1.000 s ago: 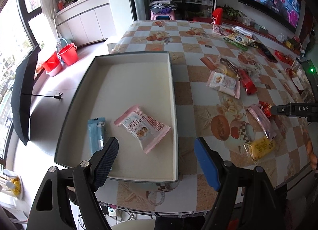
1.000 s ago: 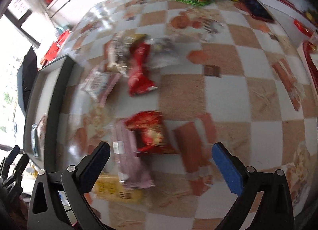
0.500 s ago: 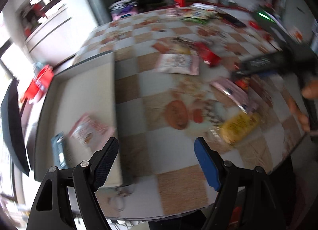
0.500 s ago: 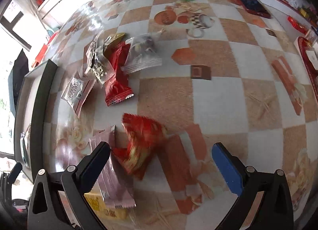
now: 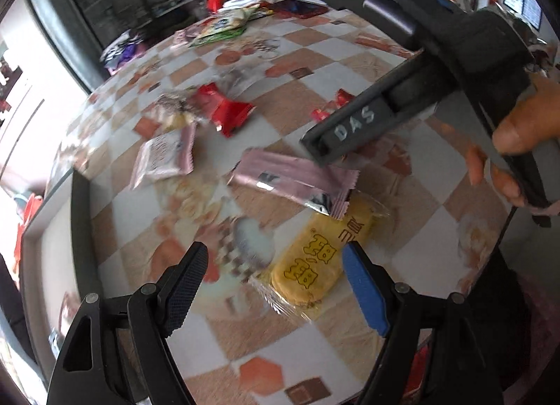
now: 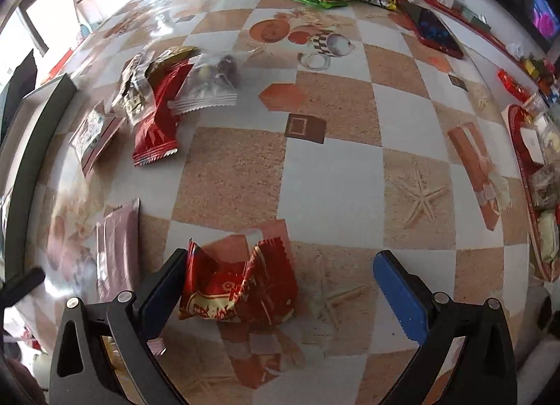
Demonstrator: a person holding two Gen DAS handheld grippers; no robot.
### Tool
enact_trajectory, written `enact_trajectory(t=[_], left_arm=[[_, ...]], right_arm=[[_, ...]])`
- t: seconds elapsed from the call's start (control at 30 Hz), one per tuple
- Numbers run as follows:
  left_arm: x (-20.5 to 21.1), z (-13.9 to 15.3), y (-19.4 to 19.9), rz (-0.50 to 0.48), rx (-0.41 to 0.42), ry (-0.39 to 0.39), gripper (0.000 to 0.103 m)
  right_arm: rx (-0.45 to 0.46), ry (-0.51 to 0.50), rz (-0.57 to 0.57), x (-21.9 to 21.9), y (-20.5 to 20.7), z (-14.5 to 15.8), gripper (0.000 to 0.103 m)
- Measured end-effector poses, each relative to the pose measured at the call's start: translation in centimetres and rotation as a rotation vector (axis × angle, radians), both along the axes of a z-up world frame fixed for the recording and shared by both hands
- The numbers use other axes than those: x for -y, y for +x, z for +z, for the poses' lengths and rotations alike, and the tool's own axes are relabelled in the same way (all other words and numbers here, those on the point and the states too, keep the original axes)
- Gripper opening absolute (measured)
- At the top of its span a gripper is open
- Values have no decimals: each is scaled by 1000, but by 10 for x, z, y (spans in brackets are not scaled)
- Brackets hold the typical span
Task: Organize snacks
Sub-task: 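Grasp yellow rice cracker with left tool while right tool grasps red candy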
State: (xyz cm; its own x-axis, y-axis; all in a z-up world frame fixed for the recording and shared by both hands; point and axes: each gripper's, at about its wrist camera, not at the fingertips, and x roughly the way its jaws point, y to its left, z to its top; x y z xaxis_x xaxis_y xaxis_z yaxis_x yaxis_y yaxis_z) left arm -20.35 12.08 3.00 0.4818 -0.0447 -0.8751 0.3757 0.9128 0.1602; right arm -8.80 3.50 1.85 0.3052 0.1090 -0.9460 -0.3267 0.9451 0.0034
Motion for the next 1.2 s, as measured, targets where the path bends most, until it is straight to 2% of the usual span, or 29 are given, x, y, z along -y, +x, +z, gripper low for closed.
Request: enact_trajectory(t=[0.17, 0.23, 0.3, 0.4, 0.5, 0.6, 0.67, 0.7, 0.73, 0.83, 1.0, 1.07, 1.1, 1.13, 1.2], left_arm=[[5, 4, 0, -30, -3, 15, 82], [1, 8, -4, -43, -11, -17, 82], [3, 8, -4, -48, -23, -27, 82], [16, 0, -1, -67, -42, 11, 82], [32, -11, 4, -95, -78, 27, 82], [37, -13, 11, -76, -102, -26, 82], [35, -14, 17, -56, -134, -73, 71], [33, -13, 18, -48, -151, -113, 56], [32, -12, 18, -39, -147, -119, 43], [24, -10, 17, -6, -138, -108, 42], [1, -9, 8, 79, -105, -90, 44], [-4, -10, 7, 107, -94, -77, 59], [-6, -10, 7, 120, -86, -60, 71], [-7, -11, 8, 128, -81, -48, 77], [-7, -13, 10, 133, -76, -47, 78]], right_arm=[[-8, 0, 47, 9, -5, 1, 103], [-31, 12, 19, 8, 3, -1, 103], [-49, 94, -30, 27, 3, 3, 103], [-76, 164, -73, 48, 3, 7, 103], [-78, 169, -97, 64, -2, 8, 103], [-70, 176, -120, 80, -9, 8, 103], [-68, 186, -136, 86, -14, 9, 103], [-68, 191, -145, 91, -16, 9, 103], [-68, 195, -154, 94, -15, 10, 103], [-74, 216, -186, 102, -10, 12, 103], [-84, 269, -226, 112, -15, 14, 103], [-85, 270, -231, 112, -17, 14, 103], [-86, 271, -232, 111, -18, 13, 103], [-89, 276, -234, 107, -16, 13, 103], [-95, 285, -239, 96, -14, 12, 103]])
